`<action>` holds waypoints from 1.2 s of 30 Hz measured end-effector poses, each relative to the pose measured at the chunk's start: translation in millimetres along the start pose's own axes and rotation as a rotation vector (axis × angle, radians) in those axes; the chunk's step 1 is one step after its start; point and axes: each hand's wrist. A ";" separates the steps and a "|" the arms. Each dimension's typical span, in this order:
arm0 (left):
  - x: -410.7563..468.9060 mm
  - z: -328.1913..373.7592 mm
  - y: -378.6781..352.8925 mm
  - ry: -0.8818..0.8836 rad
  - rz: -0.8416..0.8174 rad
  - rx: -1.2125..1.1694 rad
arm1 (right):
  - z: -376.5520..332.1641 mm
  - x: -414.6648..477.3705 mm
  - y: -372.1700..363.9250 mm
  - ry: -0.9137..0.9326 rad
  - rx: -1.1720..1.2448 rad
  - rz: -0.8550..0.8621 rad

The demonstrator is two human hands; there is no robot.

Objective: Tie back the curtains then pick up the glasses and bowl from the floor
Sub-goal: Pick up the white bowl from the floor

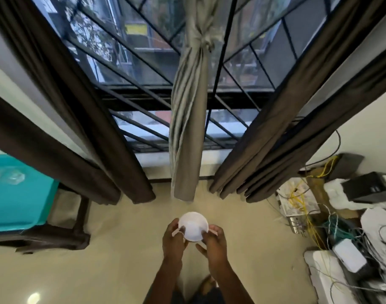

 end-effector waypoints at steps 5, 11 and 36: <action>-19.1 27.5 16.5 0.051 0.060 -0.049 | -13.5 -31.2 -25.3 -0.071 0.067 0.006; -25.5 54.9 49.5 0.014 0.077 -0.093 | -20.1 -51.5 -58.5 -0.109 -0.014 -0.130; -63.4 41.9 200.5 -0.109 0.458 -0.425 | 42.4 -125.0 -159.8 -0.084 -0.528 -0.561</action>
Point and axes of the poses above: each hand's wrist, its own x-axis towards the middle knuckle, its own y-axis out of the back of the hand, z = x × y, and after that the axes turned 5 degrees about x, right-handed
